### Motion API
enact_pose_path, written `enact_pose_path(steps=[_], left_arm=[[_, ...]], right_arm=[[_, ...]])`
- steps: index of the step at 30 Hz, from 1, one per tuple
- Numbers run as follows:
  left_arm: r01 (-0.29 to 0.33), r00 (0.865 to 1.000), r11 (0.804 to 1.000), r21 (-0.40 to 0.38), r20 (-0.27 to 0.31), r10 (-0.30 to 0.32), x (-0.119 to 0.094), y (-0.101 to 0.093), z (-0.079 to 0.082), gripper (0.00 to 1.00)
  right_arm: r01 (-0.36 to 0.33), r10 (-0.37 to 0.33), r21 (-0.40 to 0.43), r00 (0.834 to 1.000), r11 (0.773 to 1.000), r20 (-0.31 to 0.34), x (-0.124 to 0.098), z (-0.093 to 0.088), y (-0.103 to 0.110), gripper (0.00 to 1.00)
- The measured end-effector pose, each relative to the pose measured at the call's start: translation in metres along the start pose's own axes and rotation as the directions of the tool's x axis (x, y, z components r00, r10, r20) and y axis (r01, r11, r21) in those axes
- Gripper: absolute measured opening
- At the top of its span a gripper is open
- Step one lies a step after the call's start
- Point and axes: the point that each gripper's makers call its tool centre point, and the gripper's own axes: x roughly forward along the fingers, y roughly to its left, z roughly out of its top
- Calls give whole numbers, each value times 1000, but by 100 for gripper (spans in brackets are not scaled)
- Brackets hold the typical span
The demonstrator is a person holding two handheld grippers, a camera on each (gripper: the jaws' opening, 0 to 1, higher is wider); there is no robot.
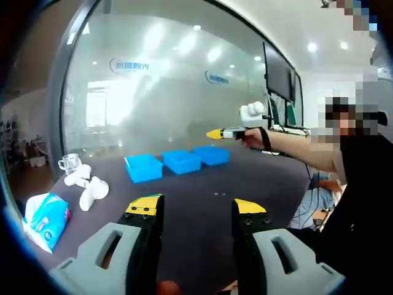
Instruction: Sort the screws, nuts, and washers into the corresponding bins
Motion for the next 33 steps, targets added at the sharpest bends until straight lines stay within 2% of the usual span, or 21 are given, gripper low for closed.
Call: enact_pose_path(steps=[2,7,9,17,33], left_arm=[[0,1000,1000,-1,0,0,0,0,0,44],[-4,1000,1000,-6,0,4,-1,1,-1,44],[-4,1000,1000,-6,1,4,-2,1,-2,44],[-12,1000,1000,-10,4,12,-5,3,-2,44],[-17,1000,1000,-16,5,17,-9,3,-5,44]], right_arm=[[-16,17,50,1000,999,-6,12,-2,3,2],[15,-14,64,1000,998,-16,39,0,-3,2],[46,-45,41,999,998,-14,48,2,-8,2],[88,-88,9,995,996,-40,79,4,-20,2],[107,-105,23,993,994,-62,87,-4,-14,2]])
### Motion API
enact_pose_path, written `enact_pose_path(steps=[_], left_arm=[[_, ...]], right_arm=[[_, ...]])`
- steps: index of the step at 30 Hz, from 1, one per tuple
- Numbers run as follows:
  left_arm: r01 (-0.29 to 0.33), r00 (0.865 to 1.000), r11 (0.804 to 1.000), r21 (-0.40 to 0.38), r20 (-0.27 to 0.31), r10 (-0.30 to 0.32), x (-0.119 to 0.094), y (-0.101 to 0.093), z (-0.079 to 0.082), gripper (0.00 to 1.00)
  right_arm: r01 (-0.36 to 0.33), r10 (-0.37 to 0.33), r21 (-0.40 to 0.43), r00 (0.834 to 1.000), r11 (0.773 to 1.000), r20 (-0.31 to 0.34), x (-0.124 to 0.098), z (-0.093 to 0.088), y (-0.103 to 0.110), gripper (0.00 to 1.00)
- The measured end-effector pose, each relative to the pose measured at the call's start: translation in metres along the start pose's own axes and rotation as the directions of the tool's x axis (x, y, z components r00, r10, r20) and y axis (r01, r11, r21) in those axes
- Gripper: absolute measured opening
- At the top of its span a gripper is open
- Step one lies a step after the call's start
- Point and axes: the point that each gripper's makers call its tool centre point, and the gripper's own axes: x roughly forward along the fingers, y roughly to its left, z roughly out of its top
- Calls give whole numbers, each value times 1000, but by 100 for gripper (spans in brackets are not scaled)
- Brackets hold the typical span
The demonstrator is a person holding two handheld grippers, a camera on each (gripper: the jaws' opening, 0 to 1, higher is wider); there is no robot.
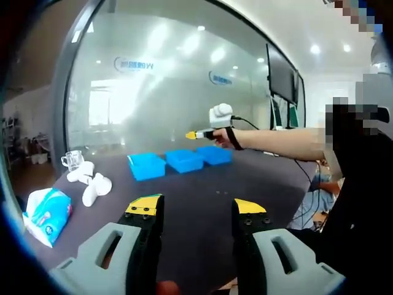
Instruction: Sort the screws, nuts, and washers into the corresponding bins
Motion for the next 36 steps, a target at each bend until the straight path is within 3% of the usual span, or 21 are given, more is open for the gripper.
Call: enact_pose_path(steps=[3,7,15,20,25,36], left_arm=[[1,1000,1000,-4,-1,-1,0,0,-1,44],[-1,1000,1000,-6,0,1,-1,1,-1,44],[-2,1000,1000,-3,3,2,-2,-1,1,44],[-3,1000,1000,-2,6,3,-2,0,2,44],[-5,1000,1000,0,10,5,-2,0,4,44],[-5,1000,1000,8,7,5,-2,0,4,44]], right_arm=[[-9,9,12,1000,1000,14,0,3,3,5],[-11,11,-21,999,1000,30,-1,6,5,19],[-16,17,-39,999,999,36,-12,7,9,21],[-62,65,-45,997,997,50,-30,8,21,21],[-169,170,-38,985,985,38,-67,-3,41,25],[-290,293,-78,956,954,30,-160,-33,65,25]])
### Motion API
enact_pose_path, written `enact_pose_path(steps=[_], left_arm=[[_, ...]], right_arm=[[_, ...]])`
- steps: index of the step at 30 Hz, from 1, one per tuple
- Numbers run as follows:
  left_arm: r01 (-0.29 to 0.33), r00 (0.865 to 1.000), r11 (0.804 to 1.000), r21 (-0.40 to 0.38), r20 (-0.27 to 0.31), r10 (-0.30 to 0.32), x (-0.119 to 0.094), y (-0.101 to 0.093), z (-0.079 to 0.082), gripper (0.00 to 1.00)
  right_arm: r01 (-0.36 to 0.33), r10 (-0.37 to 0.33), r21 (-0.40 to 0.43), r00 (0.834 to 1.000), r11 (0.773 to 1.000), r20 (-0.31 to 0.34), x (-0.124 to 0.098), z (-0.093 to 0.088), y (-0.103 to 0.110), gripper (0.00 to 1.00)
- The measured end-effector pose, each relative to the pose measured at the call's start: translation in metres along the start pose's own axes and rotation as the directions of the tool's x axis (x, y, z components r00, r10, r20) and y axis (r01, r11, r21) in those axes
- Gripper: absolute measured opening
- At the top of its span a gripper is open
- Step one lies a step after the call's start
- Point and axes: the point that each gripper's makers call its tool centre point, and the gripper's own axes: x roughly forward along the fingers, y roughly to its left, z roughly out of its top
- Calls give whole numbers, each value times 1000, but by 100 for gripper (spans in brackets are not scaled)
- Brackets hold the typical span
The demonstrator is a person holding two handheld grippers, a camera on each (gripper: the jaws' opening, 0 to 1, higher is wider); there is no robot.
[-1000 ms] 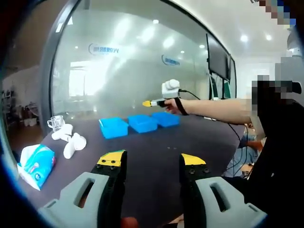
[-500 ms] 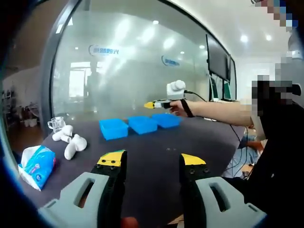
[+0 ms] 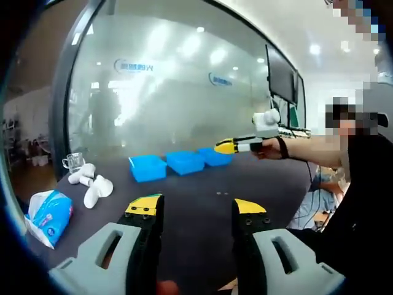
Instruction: Sort the screws, nuts, and washers into the corresponding bins
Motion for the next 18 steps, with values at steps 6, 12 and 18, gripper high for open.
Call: enact_pose_path(steps=[6,12,18], left_arm=[[15,1000,1000,6,-2,-15,3,-6,0,44],[27,1000,1000,15,-6,-27,5,-11,1,44],[35,999,999,23,-8,-35,5,-15,1,44]], right_arm=[[-26,26,-4,1000,1000,-2,-49,-14,11,25],[-29,29,18,1000,999,4,-87,-23,20,24],[-22,22,15,999,1000,-33,-121,-38,24,24]])
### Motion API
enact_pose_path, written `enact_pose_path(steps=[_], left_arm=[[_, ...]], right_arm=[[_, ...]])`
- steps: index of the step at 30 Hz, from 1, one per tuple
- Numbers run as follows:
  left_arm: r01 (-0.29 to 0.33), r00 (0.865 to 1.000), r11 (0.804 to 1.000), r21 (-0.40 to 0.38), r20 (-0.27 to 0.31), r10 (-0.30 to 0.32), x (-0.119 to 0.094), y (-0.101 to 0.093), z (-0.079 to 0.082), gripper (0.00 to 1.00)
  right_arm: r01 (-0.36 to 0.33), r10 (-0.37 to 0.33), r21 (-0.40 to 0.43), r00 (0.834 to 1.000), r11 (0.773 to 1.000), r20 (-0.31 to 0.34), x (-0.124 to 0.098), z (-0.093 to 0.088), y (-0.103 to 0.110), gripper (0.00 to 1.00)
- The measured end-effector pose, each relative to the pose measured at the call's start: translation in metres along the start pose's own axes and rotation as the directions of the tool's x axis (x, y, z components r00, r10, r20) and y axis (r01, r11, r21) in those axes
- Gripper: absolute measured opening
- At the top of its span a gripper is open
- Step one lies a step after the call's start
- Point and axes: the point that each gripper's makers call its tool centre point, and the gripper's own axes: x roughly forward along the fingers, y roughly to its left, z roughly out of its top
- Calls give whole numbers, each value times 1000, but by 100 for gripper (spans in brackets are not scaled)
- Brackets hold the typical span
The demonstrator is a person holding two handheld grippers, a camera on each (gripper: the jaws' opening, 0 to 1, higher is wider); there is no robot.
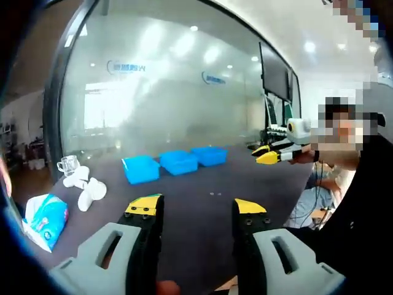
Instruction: Sort the screws, nuts, and washers into the corresponding bins
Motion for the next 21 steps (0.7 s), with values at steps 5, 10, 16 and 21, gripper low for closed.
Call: enact_pose_path(steps=[5,10,16,21], left_arm=[[2,1000,1000,1,-6,-2,0,-2,-2,44],[1,1000,1000,0,-7,-1,-1,-3,-2,44],[5,1000,1000,-7,-10,-5,-1,-4,-5,44],[2,1000,1000,-14,-13,-2,-1,-3,-7,44]], right_arm=[[2,-2,3,1000,1000,-7,-20,-7,5,24],[-6,6,-4,1000,1000,-7,-32,-8,10,25],[-30,30,4,999,1000,-35,-30,-11,10,25],[-63,61,-20,994,998,-91,-24,-16,12,25]])
